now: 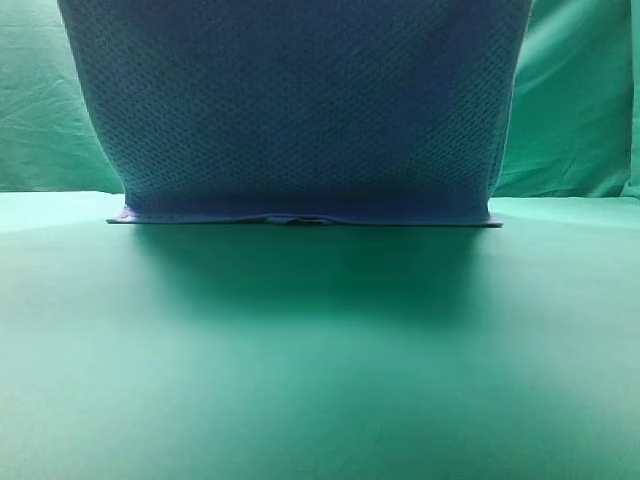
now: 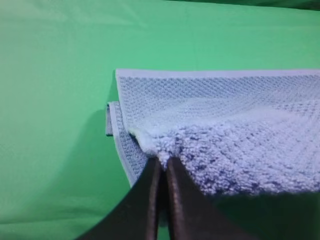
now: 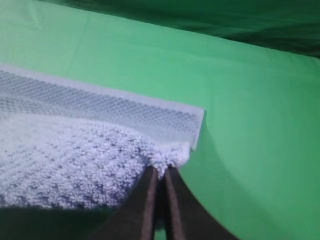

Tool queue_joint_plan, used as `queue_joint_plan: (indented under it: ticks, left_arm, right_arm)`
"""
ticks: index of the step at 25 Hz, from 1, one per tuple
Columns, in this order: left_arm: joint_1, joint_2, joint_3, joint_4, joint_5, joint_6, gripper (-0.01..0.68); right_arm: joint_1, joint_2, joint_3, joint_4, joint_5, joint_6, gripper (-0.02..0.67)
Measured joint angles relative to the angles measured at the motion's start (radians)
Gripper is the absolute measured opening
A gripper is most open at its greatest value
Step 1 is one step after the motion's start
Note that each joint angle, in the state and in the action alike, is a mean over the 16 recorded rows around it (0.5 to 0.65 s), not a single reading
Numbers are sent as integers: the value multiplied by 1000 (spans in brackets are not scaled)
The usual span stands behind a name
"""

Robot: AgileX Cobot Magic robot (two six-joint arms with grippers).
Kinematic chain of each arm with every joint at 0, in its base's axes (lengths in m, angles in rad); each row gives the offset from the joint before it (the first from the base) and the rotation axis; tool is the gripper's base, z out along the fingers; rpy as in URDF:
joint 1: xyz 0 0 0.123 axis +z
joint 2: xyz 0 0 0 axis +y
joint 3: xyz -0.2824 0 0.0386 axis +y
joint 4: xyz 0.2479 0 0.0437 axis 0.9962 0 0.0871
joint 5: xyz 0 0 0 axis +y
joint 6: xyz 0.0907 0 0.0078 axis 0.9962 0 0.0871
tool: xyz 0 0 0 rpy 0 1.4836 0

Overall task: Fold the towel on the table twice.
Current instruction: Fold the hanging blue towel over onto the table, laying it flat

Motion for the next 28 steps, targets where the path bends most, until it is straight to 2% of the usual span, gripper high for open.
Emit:
queue_joint_plan:
  ticks: [9, 18, 28]
  left_arm:
    - [-1, -249, 291, -10, -33, 0, 0]
    - [-1, -479, 545, -80, -8, 11, 0]
    - [-2, -660, 712, -182, 76, 39, 0]
  right_arm:
    - [84, -234, 335, -14, -70, 67, 0]
    - [150, -423, 553, -38, -86, 149, 0]
    - [173, -641, 745, -25, -51, 203, 0]
